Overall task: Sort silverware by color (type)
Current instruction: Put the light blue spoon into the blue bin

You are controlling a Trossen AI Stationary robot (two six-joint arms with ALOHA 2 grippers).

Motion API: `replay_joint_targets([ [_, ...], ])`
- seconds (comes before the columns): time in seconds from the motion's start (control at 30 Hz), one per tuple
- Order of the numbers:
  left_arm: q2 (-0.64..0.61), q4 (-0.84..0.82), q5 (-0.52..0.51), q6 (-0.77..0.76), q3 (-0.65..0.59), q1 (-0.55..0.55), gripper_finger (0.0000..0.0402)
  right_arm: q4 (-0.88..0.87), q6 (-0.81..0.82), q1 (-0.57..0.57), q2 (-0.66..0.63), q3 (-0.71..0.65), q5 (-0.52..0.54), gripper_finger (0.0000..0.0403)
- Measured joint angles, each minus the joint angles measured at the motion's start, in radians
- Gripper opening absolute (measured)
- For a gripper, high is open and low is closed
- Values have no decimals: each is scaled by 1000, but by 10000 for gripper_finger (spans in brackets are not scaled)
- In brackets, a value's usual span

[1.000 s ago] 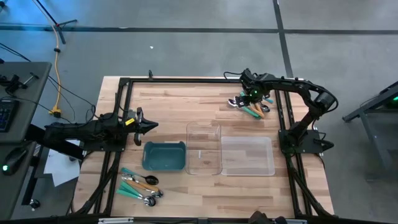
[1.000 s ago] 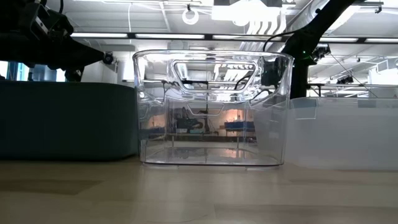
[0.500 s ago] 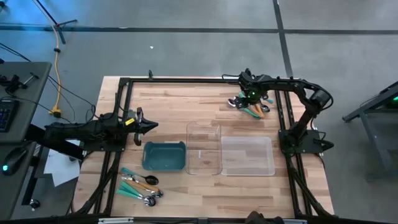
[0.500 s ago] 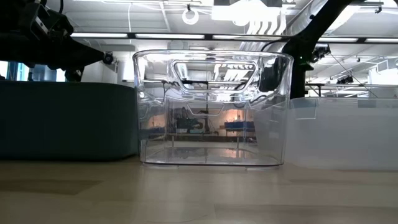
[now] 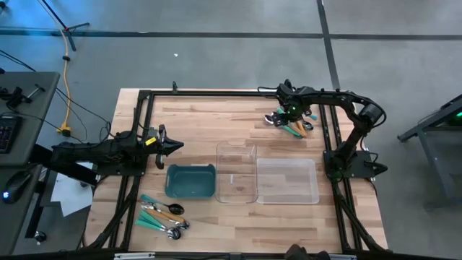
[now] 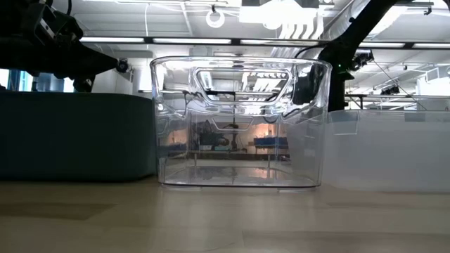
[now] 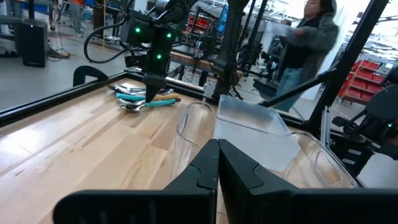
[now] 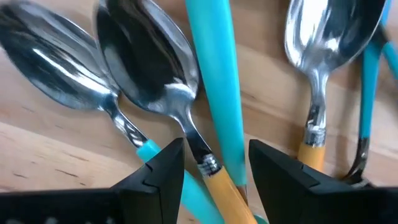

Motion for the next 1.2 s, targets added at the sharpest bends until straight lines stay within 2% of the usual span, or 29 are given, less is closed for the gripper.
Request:
replay_joint_targets([
  [0.17,0,0,0,0,0,0,0,-22,-36,0,-1,63,38,165],
  [0.27,0,0,0,0,0,0,0,-20,-45,0,-2,82,18,165],
  [0.43,0,0,0,0,0,0,0,-22,-45,20,-2,57,-12,165],
  [0.67,0,0,0,0,0,0,0,-12,-42,46,-3,17,2,165],
  [1.2,0,0,0,0,0,0,0,-10,-34,44,-3,15,37,165],
])
